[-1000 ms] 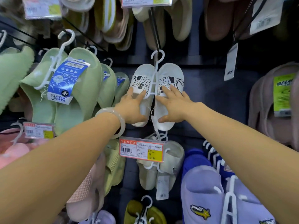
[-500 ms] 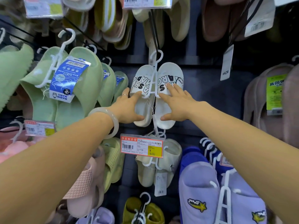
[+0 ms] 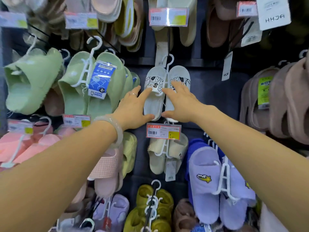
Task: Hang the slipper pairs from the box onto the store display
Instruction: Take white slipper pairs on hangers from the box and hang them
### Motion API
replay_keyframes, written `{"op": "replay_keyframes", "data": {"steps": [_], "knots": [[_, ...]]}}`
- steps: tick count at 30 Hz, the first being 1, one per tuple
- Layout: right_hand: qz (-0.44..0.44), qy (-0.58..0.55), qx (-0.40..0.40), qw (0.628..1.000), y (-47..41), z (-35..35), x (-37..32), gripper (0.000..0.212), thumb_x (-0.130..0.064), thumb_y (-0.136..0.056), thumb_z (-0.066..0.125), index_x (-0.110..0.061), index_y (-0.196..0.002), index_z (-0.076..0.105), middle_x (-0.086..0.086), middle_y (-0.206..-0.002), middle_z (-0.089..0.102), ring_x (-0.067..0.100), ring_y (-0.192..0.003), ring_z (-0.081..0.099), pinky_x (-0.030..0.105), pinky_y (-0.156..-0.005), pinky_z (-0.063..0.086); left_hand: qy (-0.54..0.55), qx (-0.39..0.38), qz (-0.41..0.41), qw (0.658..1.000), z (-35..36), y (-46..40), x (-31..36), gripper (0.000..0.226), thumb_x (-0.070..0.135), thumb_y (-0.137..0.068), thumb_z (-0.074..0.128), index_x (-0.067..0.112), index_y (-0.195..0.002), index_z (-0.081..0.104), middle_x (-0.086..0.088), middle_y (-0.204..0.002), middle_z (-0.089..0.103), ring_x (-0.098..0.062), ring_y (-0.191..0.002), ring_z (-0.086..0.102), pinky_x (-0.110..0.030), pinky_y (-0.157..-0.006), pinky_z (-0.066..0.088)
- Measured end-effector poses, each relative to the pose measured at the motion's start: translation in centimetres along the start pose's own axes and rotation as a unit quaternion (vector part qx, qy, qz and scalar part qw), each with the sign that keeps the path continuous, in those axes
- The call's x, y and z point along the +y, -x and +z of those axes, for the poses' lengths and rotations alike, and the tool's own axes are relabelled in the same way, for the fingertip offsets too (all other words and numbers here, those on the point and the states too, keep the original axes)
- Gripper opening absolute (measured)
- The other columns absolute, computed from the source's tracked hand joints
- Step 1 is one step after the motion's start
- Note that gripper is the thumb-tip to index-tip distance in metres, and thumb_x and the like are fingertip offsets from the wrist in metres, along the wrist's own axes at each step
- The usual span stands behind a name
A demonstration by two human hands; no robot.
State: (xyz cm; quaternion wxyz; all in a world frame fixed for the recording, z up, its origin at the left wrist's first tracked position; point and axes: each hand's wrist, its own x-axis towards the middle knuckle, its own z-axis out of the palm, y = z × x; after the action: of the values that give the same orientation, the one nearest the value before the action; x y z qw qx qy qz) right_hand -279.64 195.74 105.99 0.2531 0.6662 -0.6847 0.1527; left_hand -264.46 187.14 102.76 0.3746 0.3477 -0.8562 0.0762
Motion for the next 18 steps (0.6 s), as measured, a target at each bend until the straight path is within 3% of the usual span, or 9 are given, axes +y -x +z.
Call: {"op": "replay_keyframes", "data": {"steps": [8,13,16,18], "knots": [[-0.009,-0.061,0.026,0.998,8.4,4.8,-7.2,0.061,-0.033,-0.085,0.06,-0.013,-0.138,0.037,0.011,-0.141,0.035,0.033,-0.129,0.033,0.041,-0.103,0.033,0.084,-0.01,0.019,0.996,2.9,10.6,-1.2,0.08,0.035,-0.081,0.069,0.013,-0.145,0.028,-0.019,-0.15,0.025,-0.031,-0.141,0.022,-0.04,-0.114,0.022],[-0.015,-0.099,-0.052,0.994,14.4,11.7,-10.4,0.058,-0.032,-0.083,0.063,-0.008,-0.131,0.043,0.015,-0.131,0.042,0.035,-0.122,0.04,0.045,-0.099,0.038,0.119,-0.105,-0.023,0.987,7.1,20.5,-2.7,0.087,0.043,-0.074,0.07,0.008,-0.143,0.031,-0.019,-0.144,0.033,-0.035,-0.133,0.033,-0.04,-0.108,0.03],[-0.003,-0.12,-0.128,0.984,18.4,16.8,-11.8,0.062,-0.032,-0.083,0.063,-0.009,-0.135,0.04,0.015,-0.134,0.04,0.036,-0.123,0.039,0.049,-0.097,0.04,0.086,-0.193,-0.057,0.976,10.2,26.4,-3.8,0.093,0.05,-0.069,0.068,0.014,-0.145,0.028,-0.022,-0.148,0.027,-0.039,-0.134,0.029,-0.045,-0.109,0.029],[0.024,-0.132,-0.188,0.973,21.4,20.1,-12.6,0.063,-0.031,-0.084,0.062,-0.01,-0.138,0.036,0.014,-0.139,0.035,0.036,-0.127,0.035,0.048,-0.099,0.038,0.067,-0.241,-0.091,0.964,12.4,29.7,-4.4,0.089,0.043,-0.073,0.072,0.016,-0.145,0.027,-0.022,-0.15,0.022,-0.039,-0.136,0.026,-0.047,-0.109,0.029]]}}
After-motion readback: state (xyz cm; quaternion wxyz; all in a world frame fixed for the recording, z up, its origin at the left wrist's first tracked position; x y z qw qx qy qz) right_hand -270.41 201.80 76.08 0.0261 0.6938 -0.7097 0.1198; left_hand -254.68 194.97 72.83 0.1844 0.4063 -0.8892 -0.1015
